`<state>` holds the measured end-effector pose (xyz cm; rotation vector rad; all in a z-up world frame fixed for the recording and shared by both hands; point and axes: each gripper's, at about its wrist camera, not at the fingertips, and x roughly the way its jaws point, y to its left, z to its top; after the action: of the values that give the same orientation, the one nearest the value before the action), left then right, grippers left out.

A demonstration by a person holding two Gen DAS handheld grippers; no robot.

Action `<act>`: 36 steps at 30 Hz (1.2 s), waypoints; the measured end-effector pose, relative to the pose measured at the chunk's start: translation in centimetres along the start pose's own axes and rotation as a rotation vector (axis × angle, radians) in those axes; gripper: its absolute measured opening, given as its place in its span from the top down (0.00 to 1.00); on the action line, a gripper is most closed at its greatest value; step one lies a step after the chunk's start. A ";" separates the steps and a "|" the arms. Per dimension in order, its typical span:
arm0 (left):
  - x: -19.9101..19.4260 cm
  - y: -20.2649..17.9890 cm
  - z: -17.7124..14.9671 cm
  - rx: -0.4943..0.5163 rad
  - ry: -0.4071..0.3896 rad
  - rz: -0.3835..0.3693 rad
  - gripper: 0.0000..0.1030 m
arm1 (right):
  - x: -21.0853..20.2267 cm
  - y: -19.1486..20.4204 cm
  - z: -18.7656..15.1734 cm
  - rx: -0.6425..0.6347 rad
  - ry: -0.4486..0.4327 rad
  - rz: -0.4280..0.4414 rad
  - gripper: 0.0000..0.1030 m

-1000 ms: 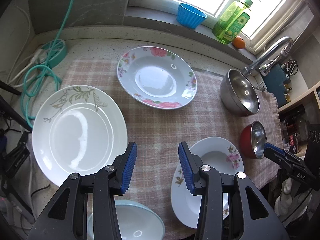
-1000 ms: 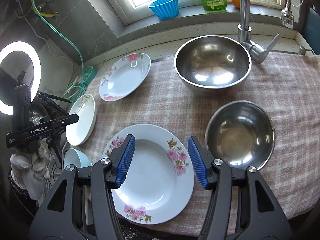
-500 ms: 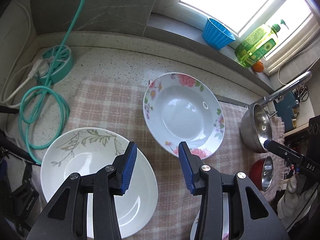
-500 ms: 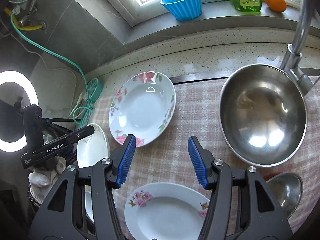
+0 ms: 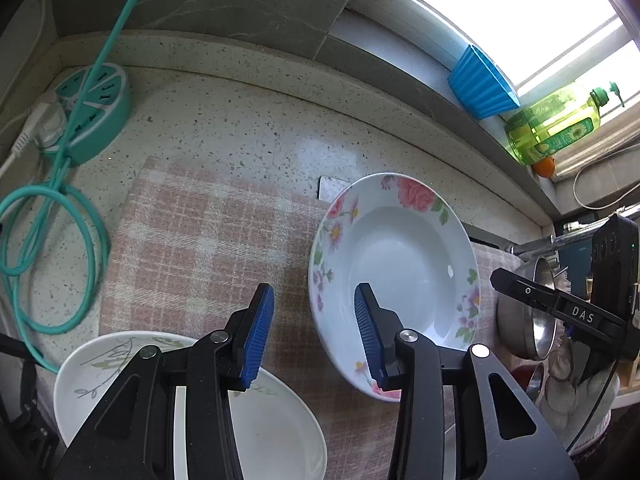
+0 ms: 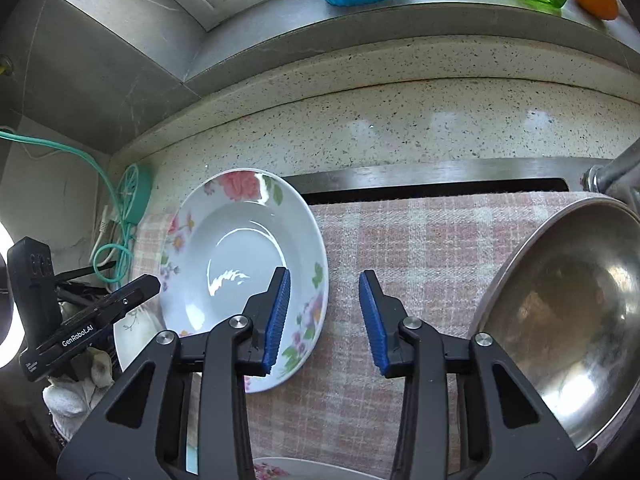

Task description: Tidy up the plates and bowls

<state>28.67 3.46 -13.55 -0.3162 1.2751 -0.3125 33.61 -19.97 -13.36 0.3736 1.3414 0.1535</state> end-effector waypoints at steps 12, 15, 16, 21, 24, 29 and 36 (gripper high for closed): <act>1.9 -0.4 0.9 -0.006 0.028 -0.011 0.79 | 2.5 1.4 1.0 -0.061 0.039 -0.040 0.79; 2.1 -0.6 0.9 0.003 0.036 -0.015 0.84 | 2.9 1.8 1.1 -0.076 0.045 -0.045 0.82; 2.2 -0.7 0.8 0.007 0.038 -0.011 0.86 | 3.0 1.8 1.1 -0.080 0.049 -0.045 0.83; 2.4 -1.0 0.8 0.007 0.037 -0.003 0.88 | 3.6 1.9 1.1 -0.078 0.055 -0.050 0.87; 2.4 -0.9 0.8 0.006 0.036 -0.002 0.89 | 3.5 1.8 1.0 -0.071 0.052 -0.046 0.87; 2.1 -1.1 0.4 0.018 0.028 0.012 0.88 | 3.1 1.6 0.3 -0.080 0.056 -0.052 0.87; 1.1 -1.0 -0.5 0.018 0.020 0.010 0.88 | 2.0 1.4 -1.0 -0.068 0.052 -0.040 0.87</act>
<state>28.40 2.02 -14.28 -0.2918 1.2926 -0.3188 33.25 -17.82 -14.86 0.2873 1.3907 0.1760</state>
